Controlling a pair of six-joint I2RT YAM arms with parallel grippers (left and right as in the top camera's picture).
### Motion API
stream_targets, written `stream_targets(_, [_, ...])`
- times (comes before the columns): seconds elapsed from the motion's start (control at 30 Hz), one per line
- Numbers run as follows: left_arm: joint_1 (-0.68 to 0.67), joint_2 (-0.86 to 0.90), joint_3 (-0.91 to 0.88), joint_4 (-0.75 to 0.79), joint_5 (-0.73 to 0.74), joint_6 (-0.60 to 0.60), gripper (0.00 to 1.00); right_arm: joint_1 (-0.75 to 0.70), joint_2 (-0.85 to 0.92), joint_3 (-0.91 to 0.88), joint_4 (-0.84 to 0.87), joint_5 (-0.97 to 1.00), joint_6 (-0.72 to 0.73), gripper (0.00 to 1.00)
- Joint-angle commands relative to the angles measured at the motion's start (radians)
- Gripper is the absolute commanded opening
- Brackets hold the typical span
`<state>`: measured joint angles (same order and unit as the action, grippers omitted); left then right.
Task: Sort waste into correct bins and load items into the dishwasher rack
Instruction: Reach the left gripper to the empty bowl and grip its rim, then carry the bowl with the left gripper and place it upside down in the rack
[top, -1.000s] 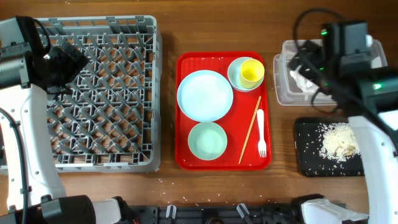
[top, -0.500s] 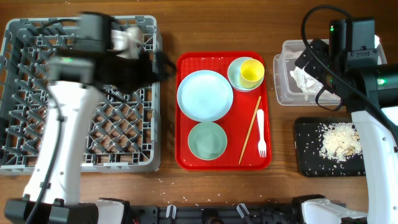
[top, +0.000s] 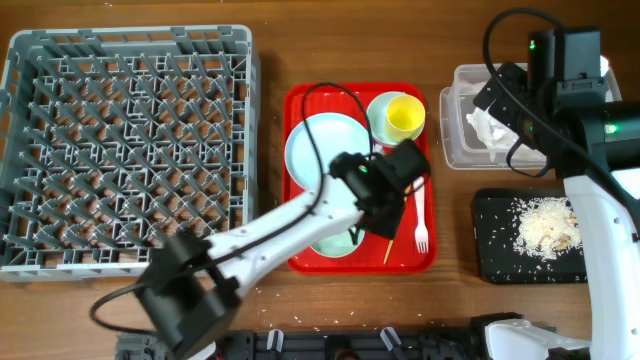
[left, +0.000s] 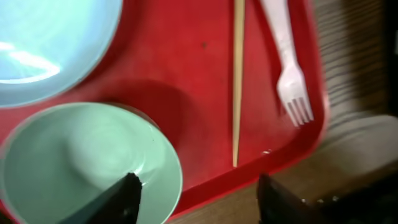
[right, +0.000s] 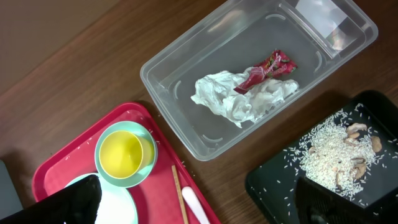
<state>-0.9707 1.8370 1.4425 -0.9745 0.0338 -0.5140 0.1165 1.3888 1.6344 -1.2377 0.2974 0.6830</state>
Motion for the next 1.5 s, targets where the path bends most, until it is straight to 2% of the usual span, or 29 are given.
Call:
stream_targets(0.0, [-0.064,0.082,-0.010,0.003,-0.046,-0.079,0.58,-0.003,0.008,0.008,-0.001,0.023,-0.010,1.00])
stream_targets(0.13, [-0.106,0.140,-0.010,0.006,-0.055,-0.081,0.54,-0.003,0.008,0.008,-0.001,0.023,-0.010,1.00])
stream_targets(0.27, [-0.096,0.144,-0.010,0.006,-0.141,-0.123,0.50,-0.003,0.008,0.008,-0.001,0.023,-0.010,0.99])
stream_targets(0.5, [-0.088,0.144,-0.039,0.011,-0.140,-0.127,0.41,-0.003,0.008,0.008,-0.001,0.023,-0.010,1.00])
stream_targets(0.63, [-0.100,0.144,-0.080,0.058,-0.132,-0.127,0.39,-0.003,0.008,0.008,-0.001,0.023,-0.010,1.00])
stream_targets(0.73, [-0.106,0.144,-0.083,0.066,-0.133,-0.127,0.28,-0.003,0.008,0.008,-0.001,0.023,-0.010,1.00])
stream_targets(0.8, [-0.104,0.144,-0.083,0.074,-0.134,-0.127,0.10,-0.003,0.008,0.008,-0.001,0.023,-0.010,1.00])
stream_targets(0.83, [-0.101,0.144,-0.083,0.074,-0.138,-0.126,0.04,-0.003,0.008,0.008,-0.001,0.023,-0.010,1.00])
stream_targets(1.0, [-0.095,0.133,-0.064,0.050,-0.141,-0.119,0.04,-0.003,0.008,0.008,-0.001,0.023,-0.010,1.00])
stream_targets(1.1, [-0.060,0.090,0.009,-0.026,-0.193,-0.119,0.04,-0.003,0.008,0.008,-0.001,0.023,-0.010,1.00])
stream_targets(1.17, [-0.020,0.050,0.060,-0.075,-0.219,-0.113,0.04,-0.003,0.008,0.008,-0.001,0.023,-0.010,1.00])
stream_targets(1.3, [0.189,-0.120,0.123,-0.064,-0.179,0.002,0.04,-0.003,0.008,0.008,-0.001,0.023,-0.010,1.00])
stream_targets(1.37, [0.359,-0.209,0.123,-0.004,-0.054,0.077,0.04,-0.003,0.008,0.008,-0.001,0.023,-0.010,1.00])
stream_targets(1.47, [0.657,-0.267,0.123,0.119,0.243,0.147,0.04,-0.003,0.008,0.008,-0.001,0.023,-0.010,1.00])
